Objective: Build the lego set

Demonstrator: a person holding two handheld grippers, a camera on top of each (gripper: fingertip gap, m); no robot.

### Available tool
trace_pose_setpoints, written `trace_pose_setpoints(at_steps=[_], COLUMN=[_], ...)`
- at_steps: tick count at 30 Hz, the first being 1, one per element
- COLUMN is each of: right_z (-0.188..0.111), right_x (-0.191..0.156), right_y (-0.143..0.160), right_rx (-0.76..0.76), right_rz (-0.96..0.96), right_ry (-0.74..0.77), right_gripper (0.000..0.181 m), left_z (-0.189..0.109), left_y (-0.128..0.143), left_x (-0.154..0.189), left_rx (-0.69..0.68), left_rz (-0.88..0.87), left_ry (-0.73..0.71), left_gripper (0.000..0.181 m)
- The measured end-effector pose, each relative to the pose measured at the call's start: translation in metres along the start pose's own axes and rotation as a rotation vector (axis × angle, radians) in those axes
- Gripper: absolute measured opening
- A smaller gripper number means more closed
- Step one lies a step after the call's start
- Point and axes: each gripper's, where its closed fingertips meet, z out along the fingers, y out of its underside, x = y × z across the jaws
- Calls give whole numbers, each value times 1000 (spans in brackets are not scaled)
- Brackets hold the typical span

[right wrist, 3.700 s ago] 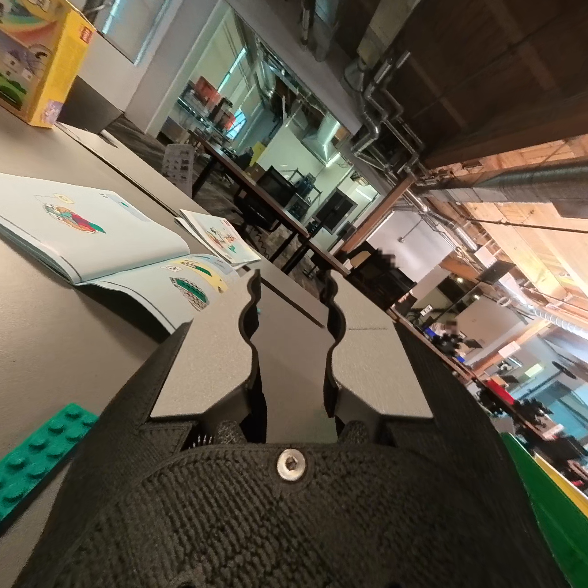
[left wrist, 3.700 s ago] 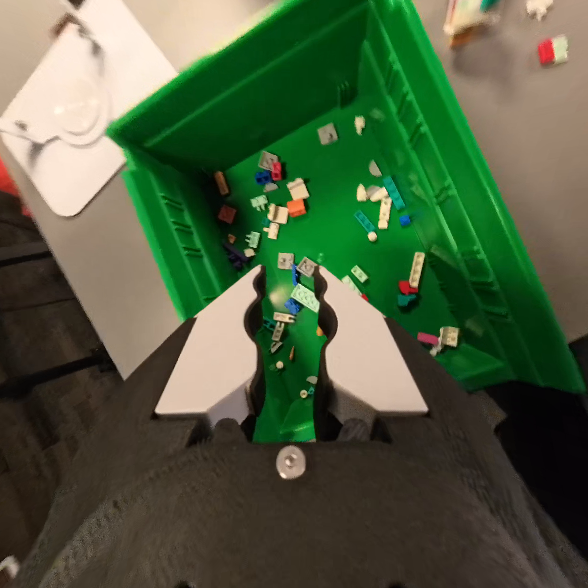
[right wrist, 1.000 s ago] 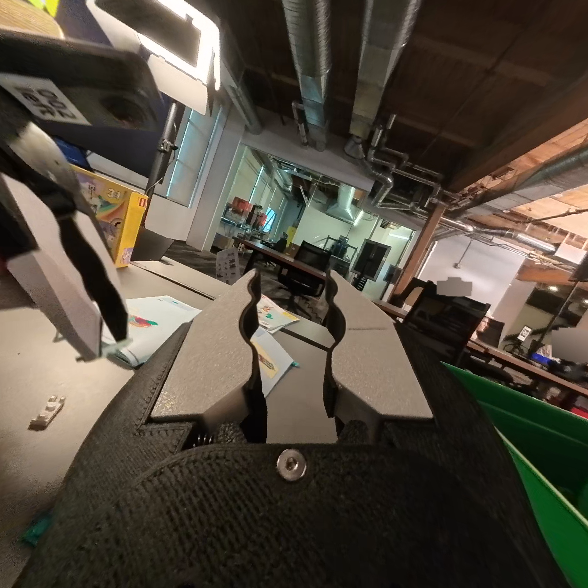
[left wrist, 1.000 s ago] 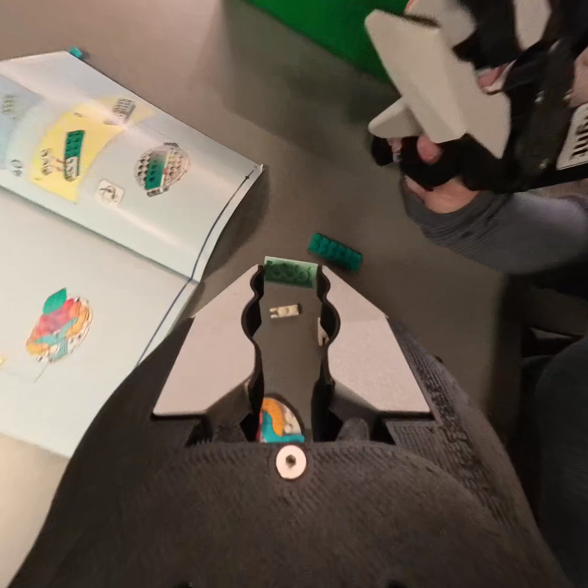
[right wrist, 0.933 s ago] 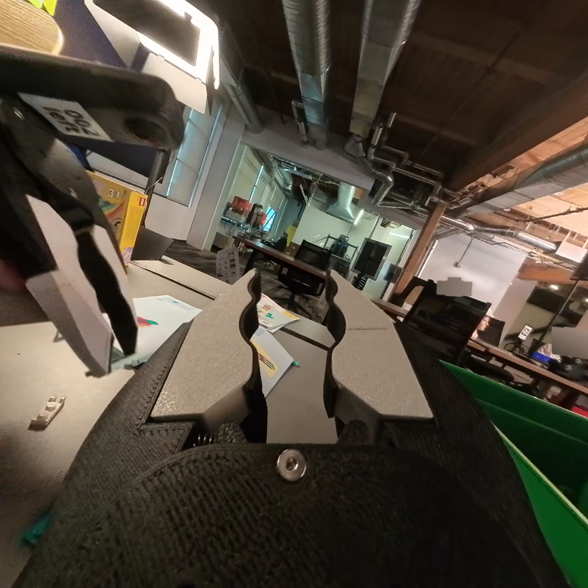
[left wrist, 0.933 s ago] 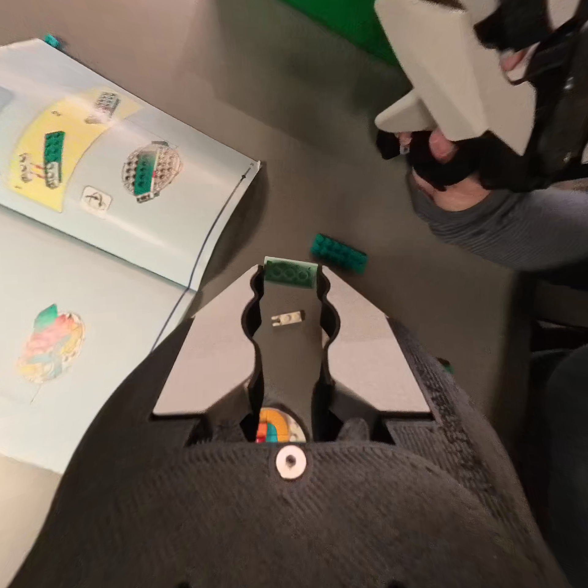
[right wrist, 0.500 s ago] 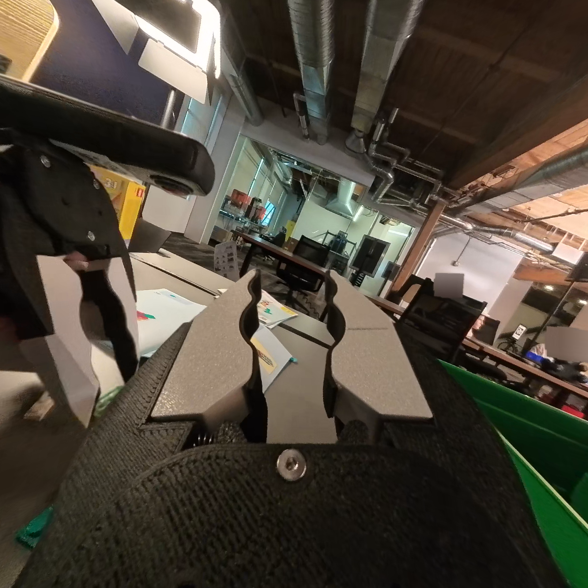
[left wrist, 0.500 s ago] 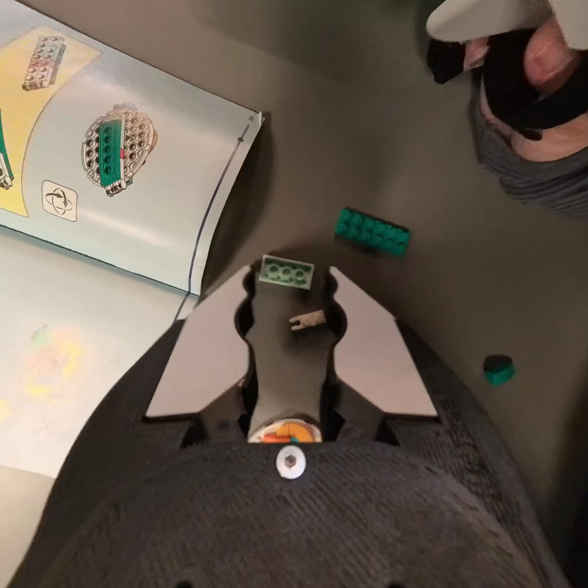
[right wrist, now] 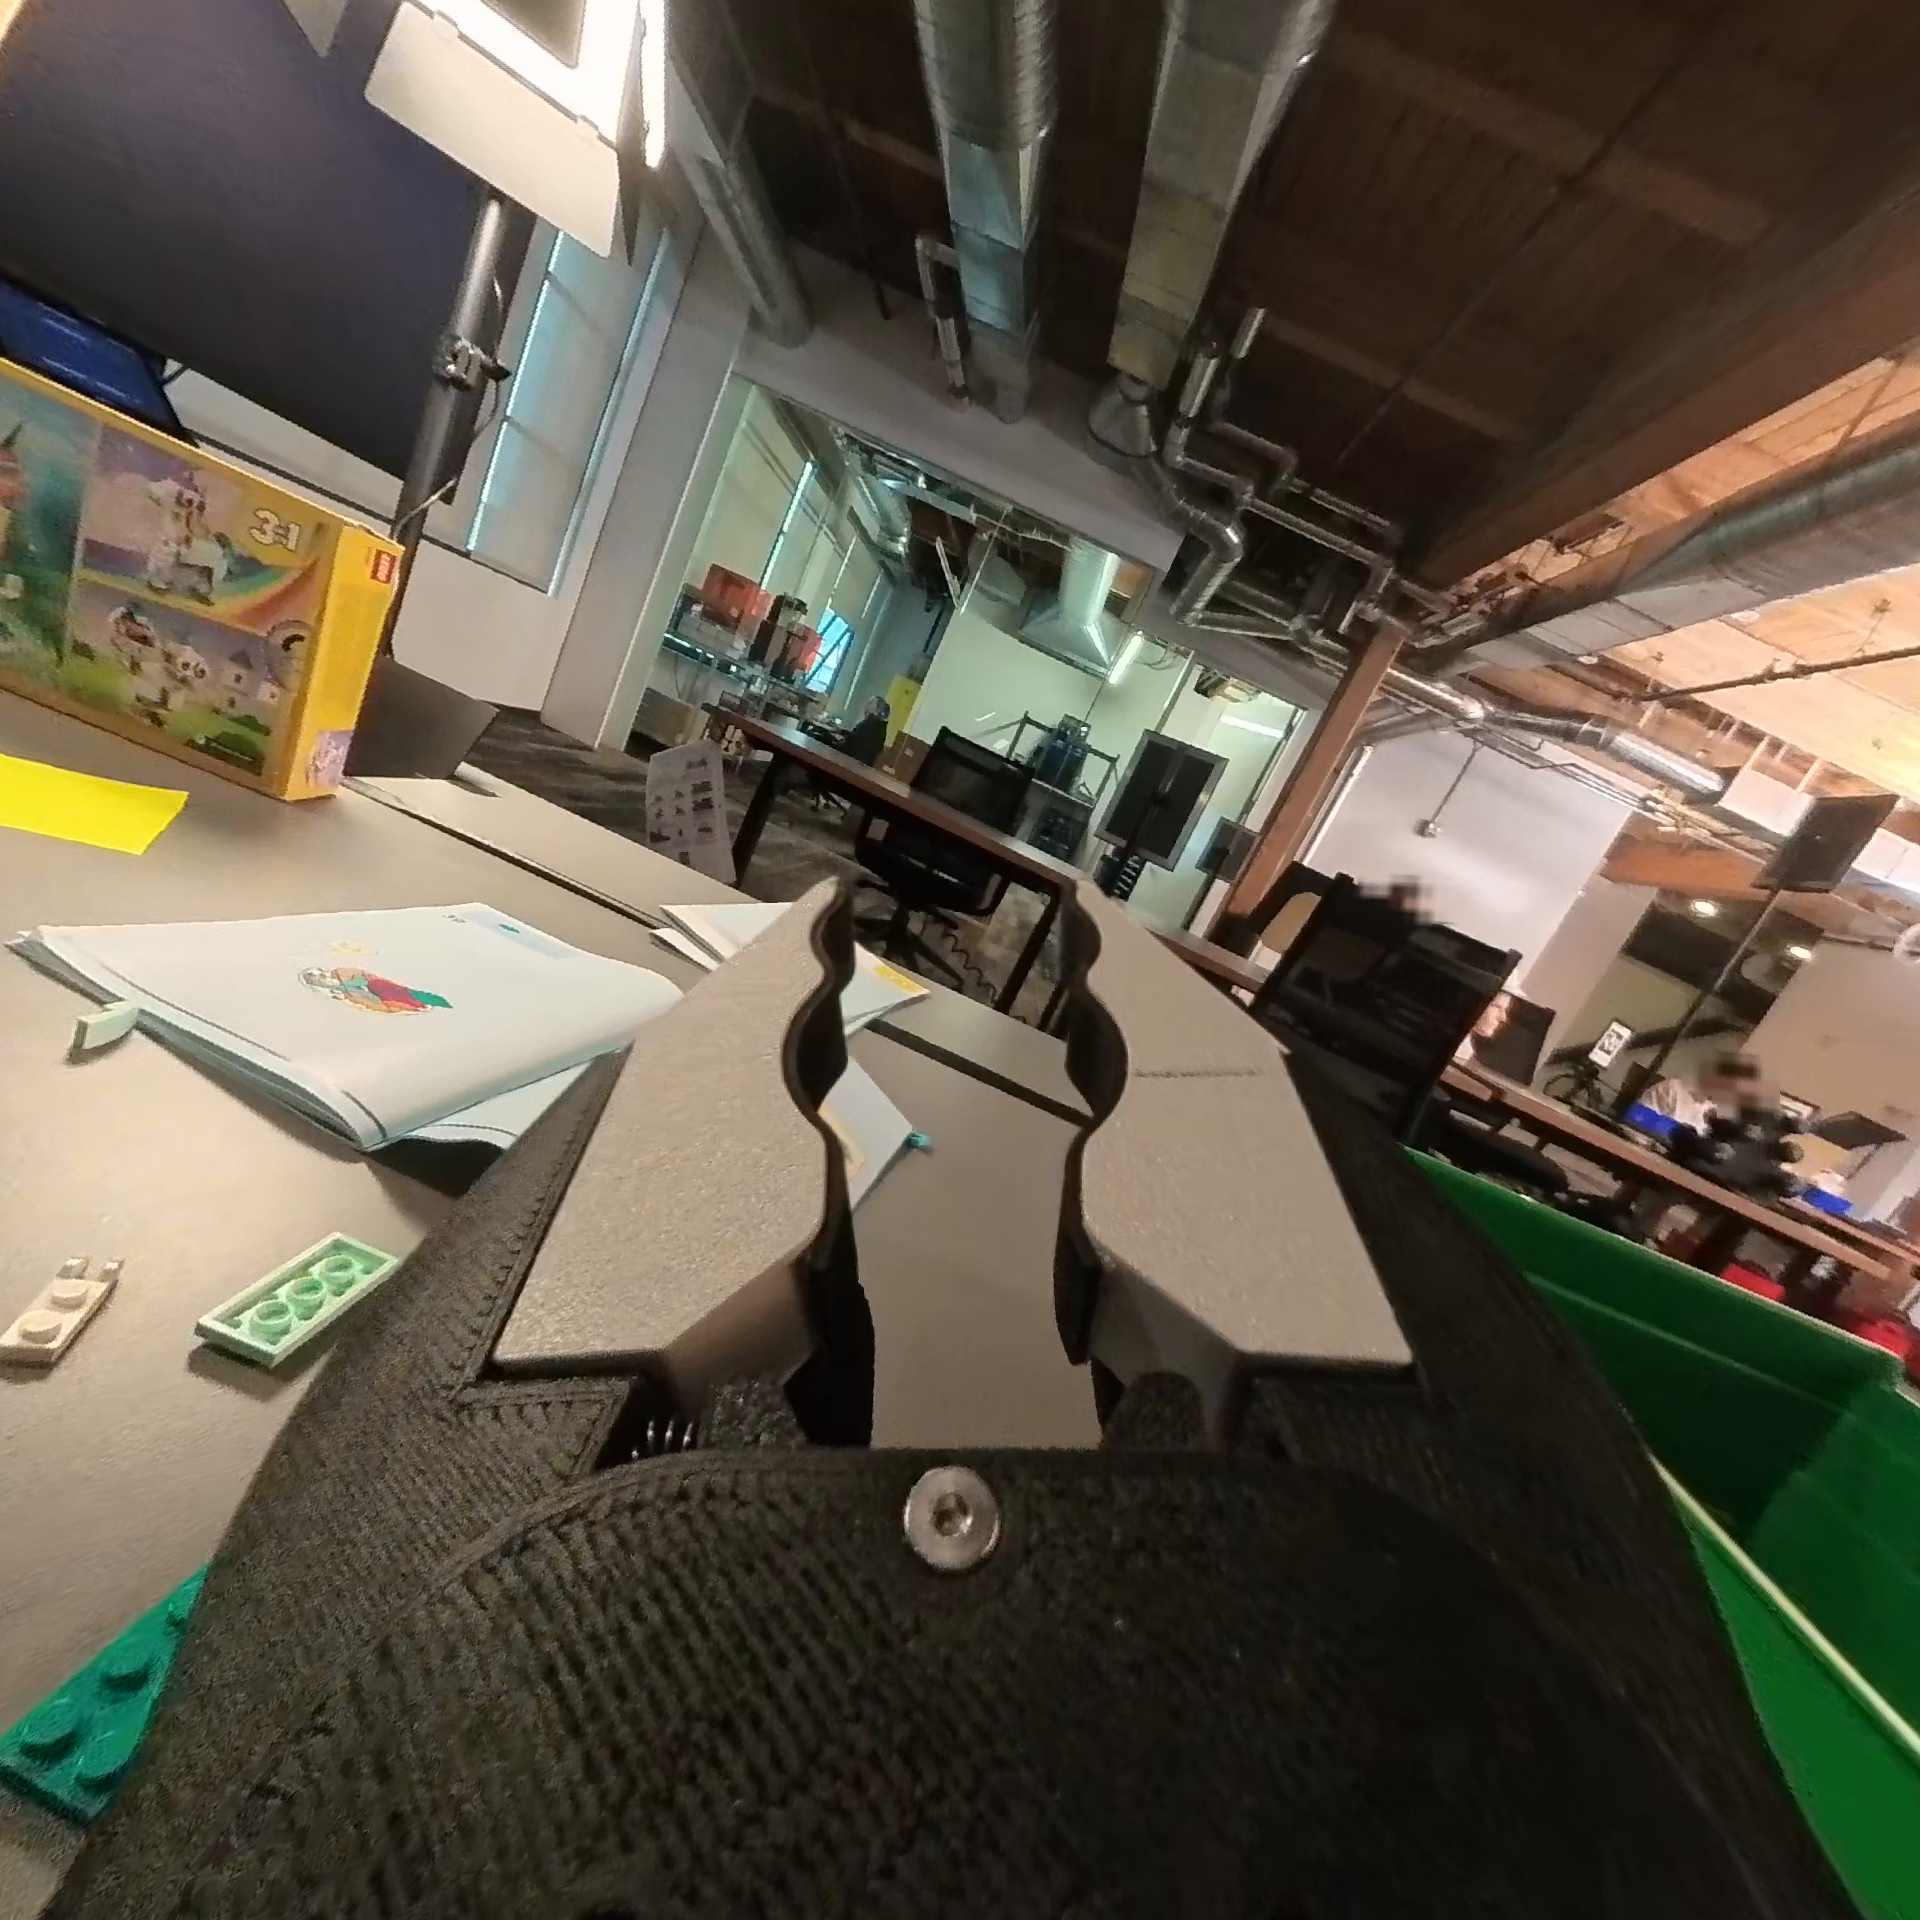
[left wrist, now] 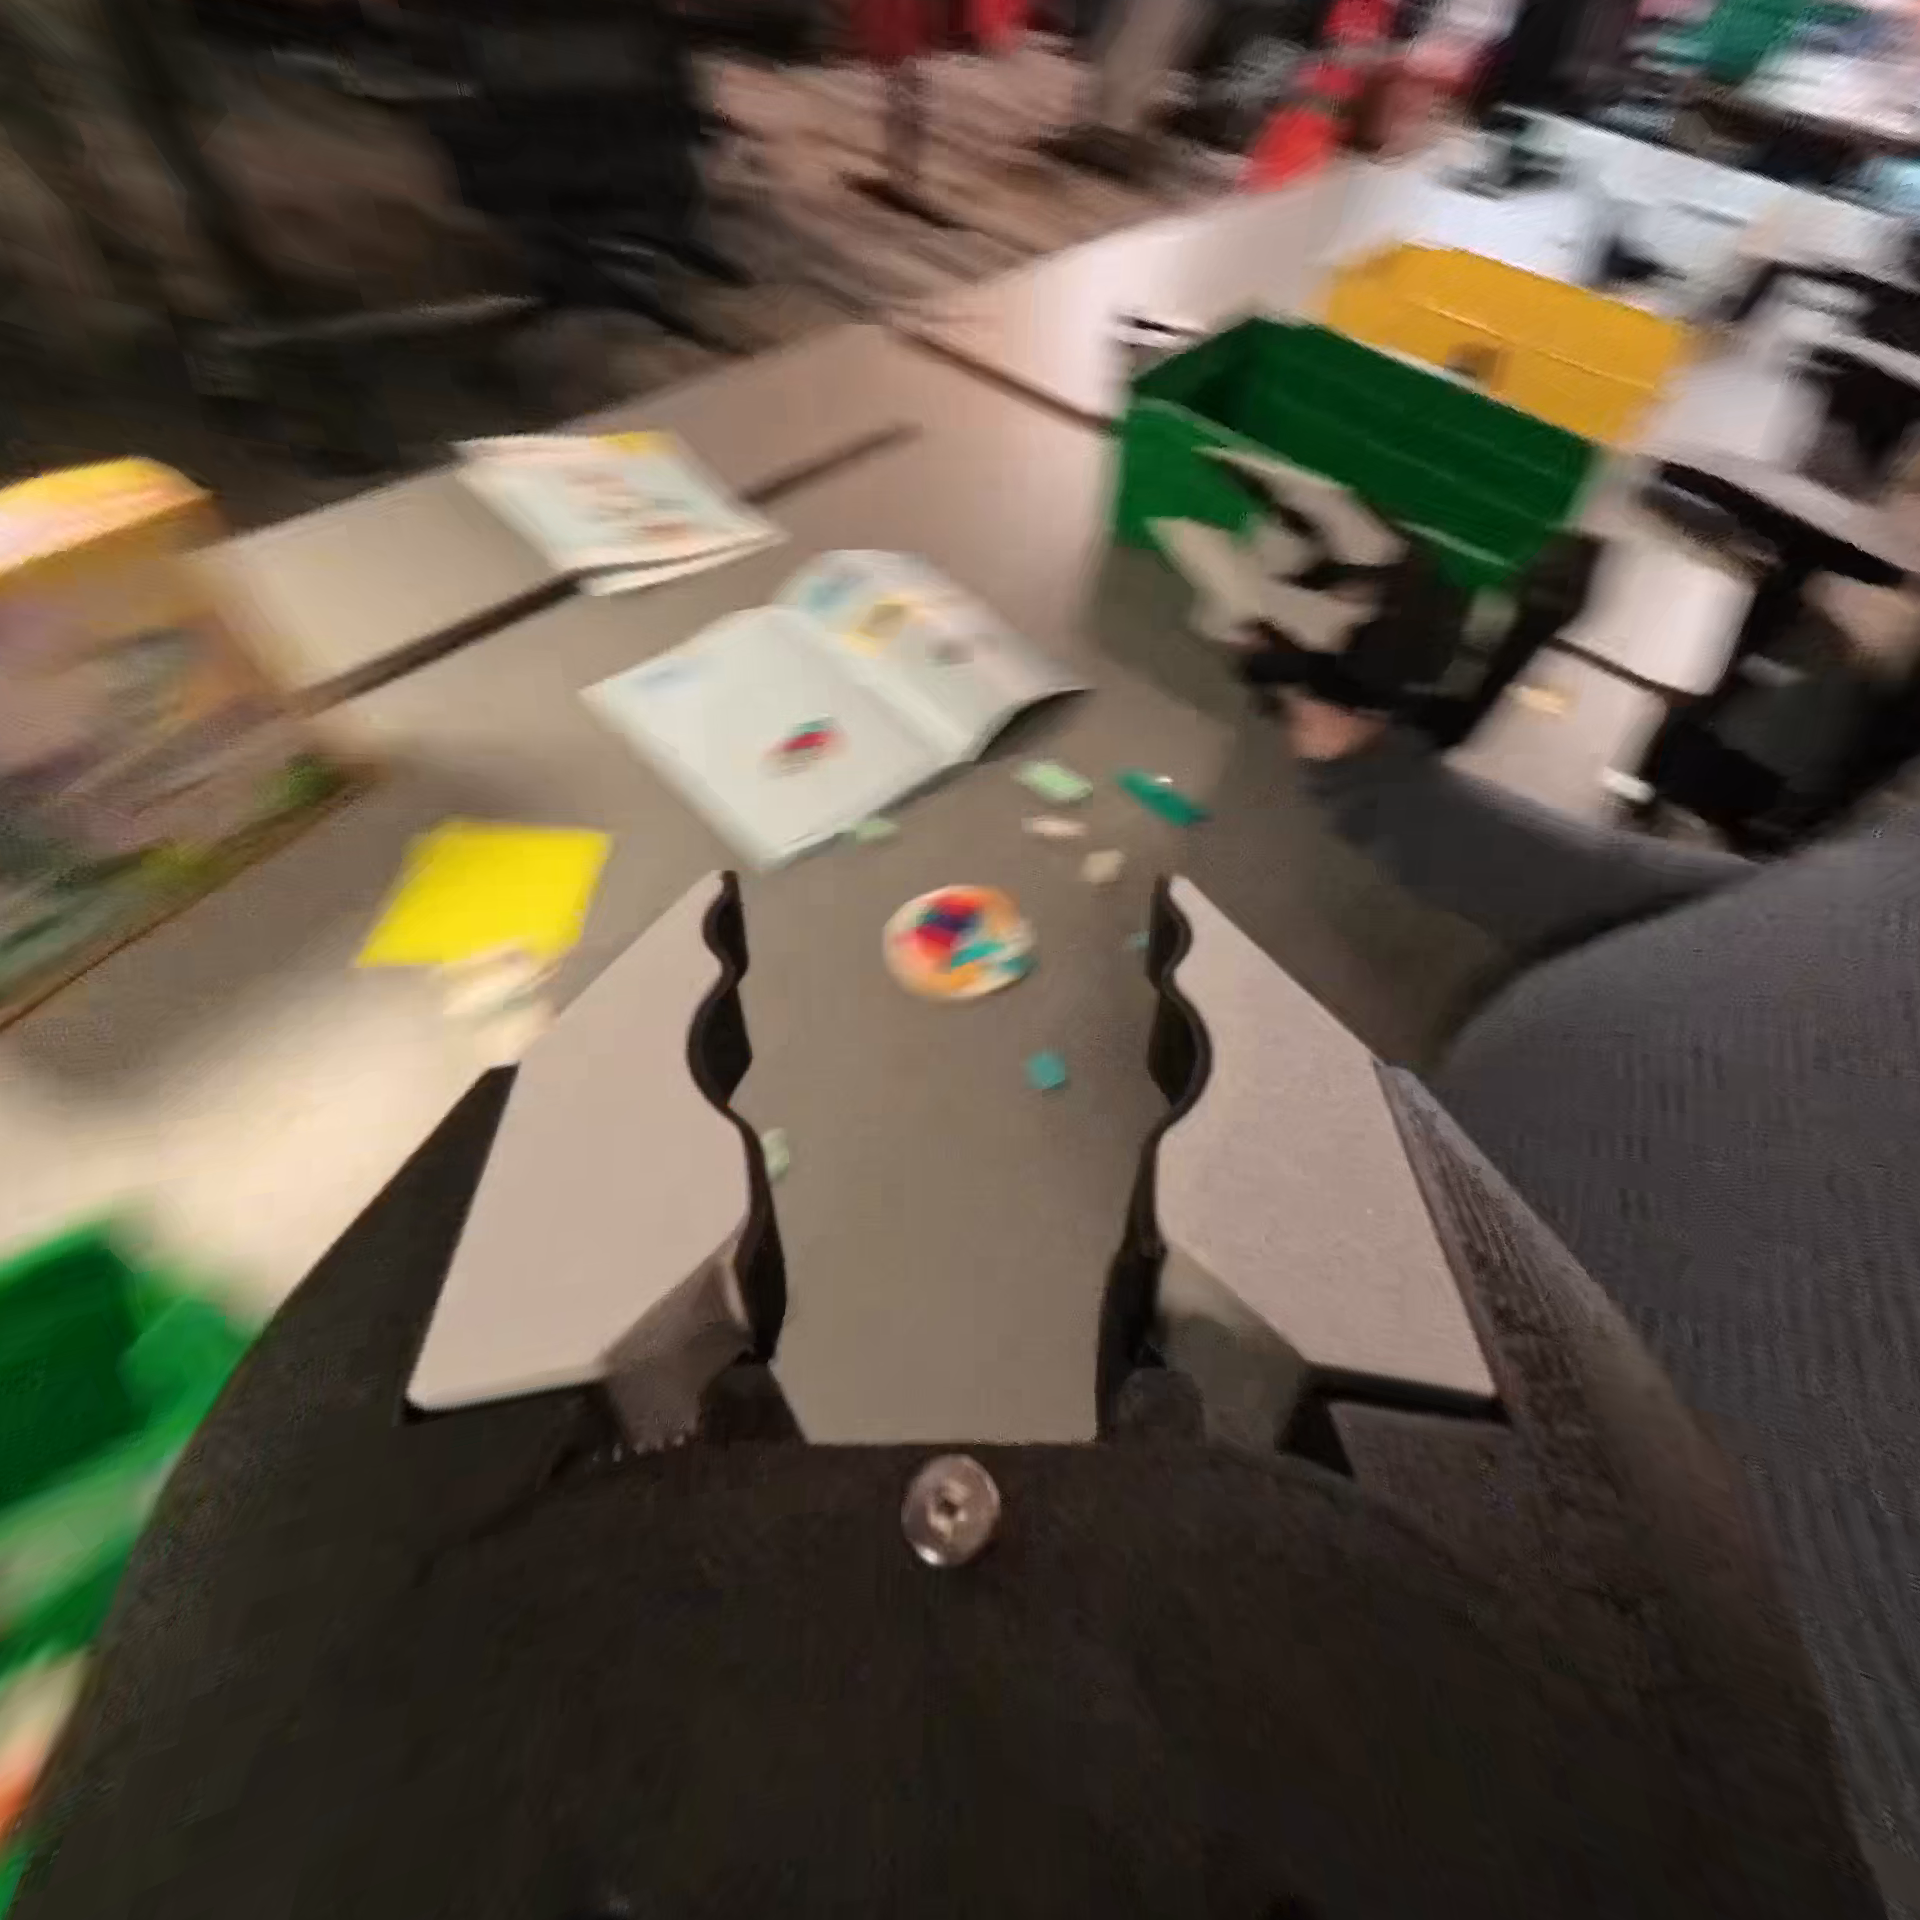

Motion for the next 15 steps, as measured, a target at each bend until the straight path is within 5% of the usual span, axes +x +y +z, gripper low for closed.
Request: trace_pose_setpoints(at_steps=[3, 5, 10, 15], right_z=[0, 1, 1, 1], right_x=[4, 5, 12, 12], right_y=[2, 6, 13, 15], right_rx=[-18, -39, -85, -117], right_rz=[-16, -32, -54, -123], right_ry=[27, 42, 84, 105], right_gripper=[38, 38, 37, 37], left_z=[-89, -120, -121, -99], left_y=[40, 78, 167, 213], left_x=[-94, -135, -202, -217], left_rx=[-50, -120, -313, -475], left_rz=[-181, -293, -441, -460], left_ry=[-377, -459, -467, -382], left_gripper=[60, 50, 21, 12])
